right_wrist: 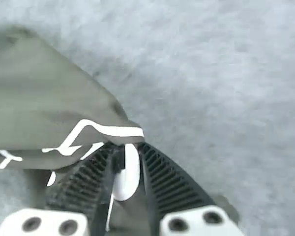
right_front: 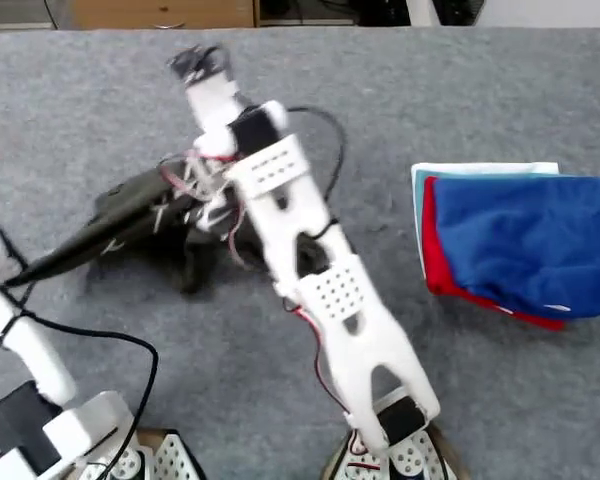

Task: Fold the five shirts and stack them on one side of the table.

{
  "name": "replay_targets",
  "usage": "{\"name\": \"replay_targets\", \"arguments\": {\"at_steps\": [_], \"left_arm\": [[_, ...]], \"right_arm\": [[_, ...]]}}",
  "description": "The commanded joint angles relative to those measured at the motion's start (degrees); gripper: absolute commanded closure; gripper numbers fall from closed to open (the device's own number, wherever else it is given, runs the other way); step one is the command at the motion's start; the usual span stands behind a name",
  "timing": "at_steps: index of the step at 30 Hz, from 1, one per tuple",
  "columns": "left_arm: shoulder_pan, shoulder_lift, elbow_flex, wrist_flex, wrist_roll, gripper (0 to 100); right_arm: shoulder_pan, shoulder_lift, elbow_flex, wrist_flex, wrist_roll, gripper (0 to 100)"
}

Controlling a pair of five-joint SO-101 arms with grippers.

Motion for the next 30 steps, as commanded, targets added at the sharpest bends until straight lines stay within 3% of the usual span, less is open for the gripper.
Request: {"name": "replay_targets", "arguments": {"at_steps": [1, 6, 13, 15, 21, 25, 30], "left_arm": [[2.5, -1.5, -7.5, 0.7, 4.0, 98], [3.8, -1.4, -10.9, 1.1, 5.6, 98], [0.2, 3.2, -8.7, 1.0, 4.5, 98], [-1.8, 6.2, -8.9, 0.8, 1.3, 98], [-9.0, 17.9, -13.8, 1.7, -9.2, 98], [-17.5, 22.6, -25.2, 6.1, -18.7, 98], [-23.8, 25.7, -31.7, 6.9, -30.1, 98]], "right_arm": [[4.1, -13.4, -3.8, 0.6, -1.1, 99.6], [3.8, -21.2, -3.5, 0.8, -1.1, 99.6], [-1.7, -12.0, 11.6, 0.7, 1.5, 99.2], [-3.0, -8.5, 15.2, 0.7, 2.4, 96.8], [-4.6, -8.0, 16.4, 0.9, 6.4, 73.3], [-3.6, -16.3, 16.3, 0.4, 8.4, 75.1], [-2.3, -17.9, 16.8, -7.4, 8.4, 81.8]]}}
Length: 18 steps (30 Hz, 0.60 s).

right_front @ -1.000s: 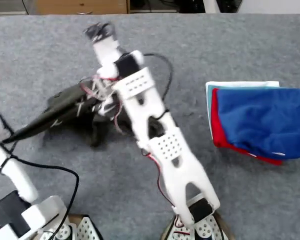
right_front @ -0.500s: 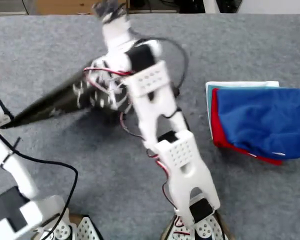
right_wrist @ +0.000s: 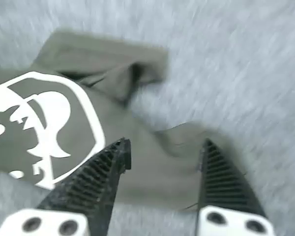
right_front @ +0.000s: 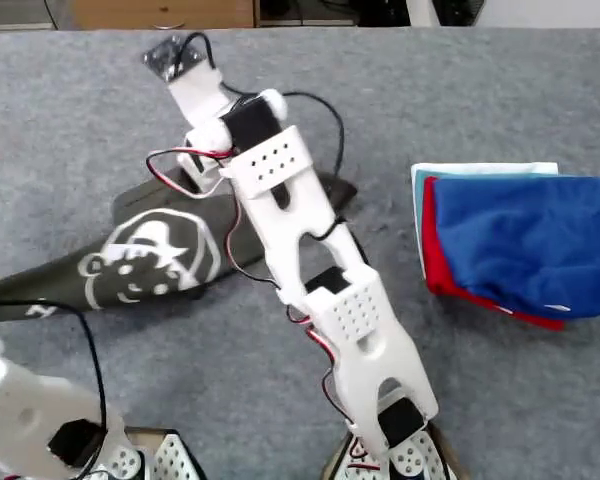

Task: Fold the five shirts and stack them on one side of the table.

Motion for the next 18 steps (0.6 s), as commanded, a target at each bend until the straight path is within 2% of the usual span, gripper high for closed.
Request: {"name": "replay_targets", "arguments": {"at_steps": [1, 4, 10, 15, 18], "left_arm": [[-4.0, 0.0, -5.1, 0.9, -6.8, 98], [-5.2, 0.5, -5.1, 3.8, -9.6, 98], [-7.3, 0.7, -4.4, 5.4, -10.2, 98], [-8.3, 0.7, -4.1, 5.4, -10.2, 98], [-9.1, 0.7, -4.6, 5.4, -10.0, 98]], "right_arm": [[1.3, -2.0, 0.0, -6.6, 0.5, 83.2], [-0.7, 3.3, 0.0, -9.8, 0.5, 87.1], [-5.3, 13.7, -0.4, -9.3, 0.4, 87.5], [-8.0, 15.1, 0.0, -8.4, 0.4, 87.5], [-6.6, 15.2, -0.4, -4.3, 0.4, 85.7]]}}
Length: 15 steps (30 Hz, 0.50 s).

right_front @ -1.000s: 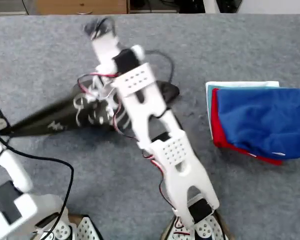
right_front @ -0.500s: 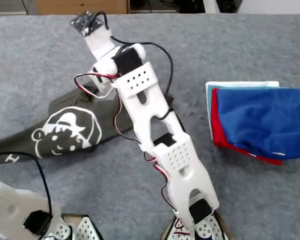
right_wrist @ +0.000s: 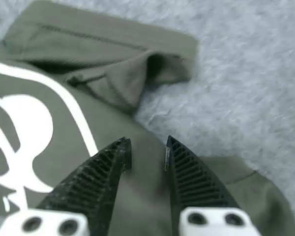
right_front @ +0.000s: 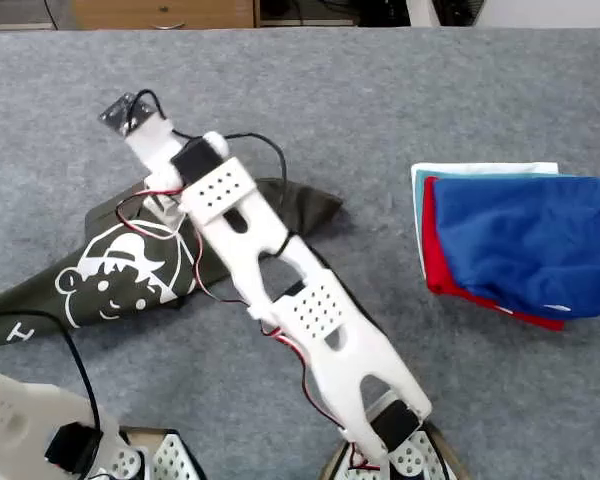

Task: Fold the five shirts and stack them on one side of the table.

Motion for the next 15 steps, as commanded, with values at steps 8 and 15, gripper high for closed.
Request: {"name": "replay_targets", "arguments": {"at_steps": [8, 15], "left_arm": [[-3.1, -0.4, -2.0, -4.5, 5.3, 98], [6.4, -0.4, -1.9, -4.5, 17.1, 98]], "right_arm": [[8.7, 2.7, 2.4, 10.6, 3.8, 70.7], [7.8, -3.3, 9.3, 10.8, 4.5, 97.4]]}}
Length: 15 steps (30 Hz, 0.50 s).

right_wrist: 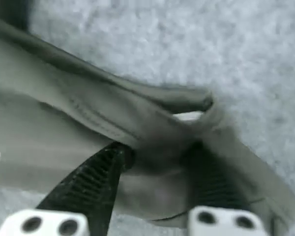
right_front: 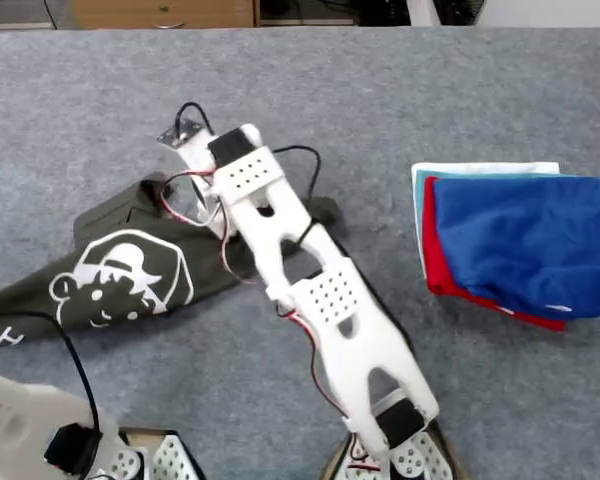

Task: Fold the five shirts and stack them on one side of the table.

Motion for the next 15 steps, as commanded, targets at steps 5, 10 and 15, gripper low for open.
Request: {"name": "replay_targets", "arguments": {"at_steps": [5, 10, 15], "left_arm": [[11.9, -0.4, -2.4, -1.1, 8.7, 98], [14.0, -0.4, -2.2, -2.8, 12.5, 98], [13.8, -0.4, -1.9, -3.0, 12.7, 98]], "right_arm": [[0.7, -22.2, 9.8, 1.2, -3.2, 99.5], [-1.8, -43.4, 31.8, 1.2, -3.1, 99.5], [-8.7, -62.3, 59.0, -0.2, -2.9, 99.1]]}}
